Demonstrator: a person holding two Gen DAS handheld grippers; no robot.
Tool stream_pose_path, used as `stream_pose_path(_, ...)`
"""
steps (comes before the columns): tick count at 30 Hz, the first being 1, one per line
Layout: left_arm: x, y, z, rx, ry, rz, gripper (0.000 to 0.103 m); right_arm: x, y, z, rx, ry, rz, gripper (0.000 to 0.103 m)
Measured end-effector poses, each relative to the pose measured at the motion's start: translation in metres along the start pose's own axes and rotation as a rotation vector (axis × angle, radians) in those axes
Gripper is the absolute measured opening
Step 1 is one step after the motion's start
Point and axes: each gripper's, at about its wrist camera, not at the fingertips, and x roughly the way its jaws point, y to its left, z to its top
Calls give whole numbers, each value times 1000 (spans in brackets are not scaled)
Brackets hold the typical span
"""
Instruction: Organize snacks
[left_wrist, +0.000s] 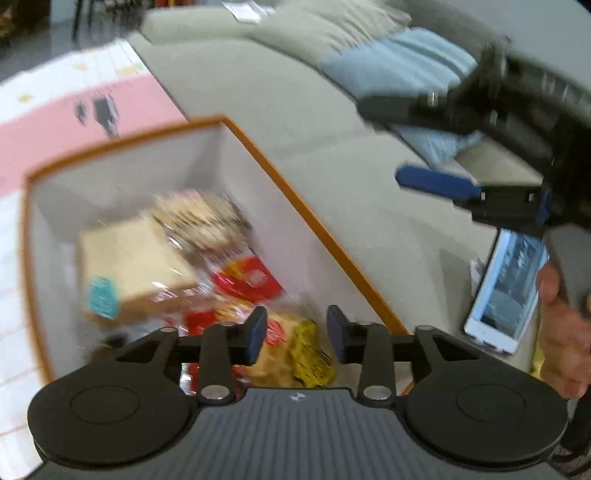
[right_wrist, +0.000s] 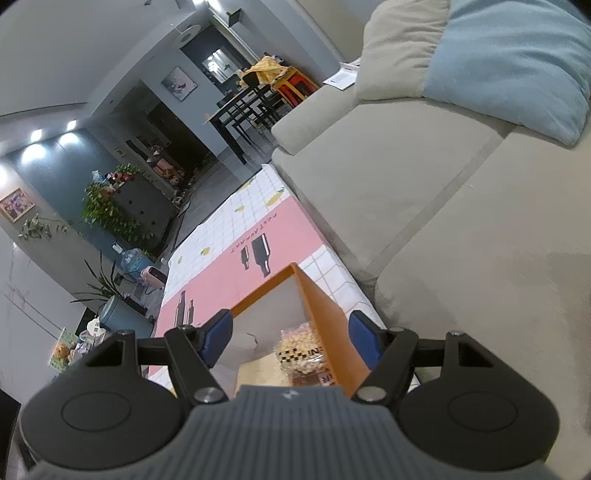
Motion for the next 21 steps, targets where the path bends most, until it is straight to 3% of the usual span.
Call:
stream_pose_path(4, -31, 3, 7, 9, -54, 99, 57, 0, 17, -4, -37, -2, -8, 69)
stream_pose_path(7, -50, 6, 10, -5, -35, 170, 58, -3, 33, -8, -77, -4, -33, 69)
stream_pose_path(12, -91, 15, 3, -38, -104, 256, 59, -20, 57, -18, -147, -32, -36, 69)
stream_pose_path(15, -110, 18, -3, -70, -113, 289, 59, -28, 66, -25, -155, -55, -75, 69)
stream_pose_path(21, -148, 20, -22, -77, -204, 331, 66, -40, 79, -46, -191, -115, -132, 69)
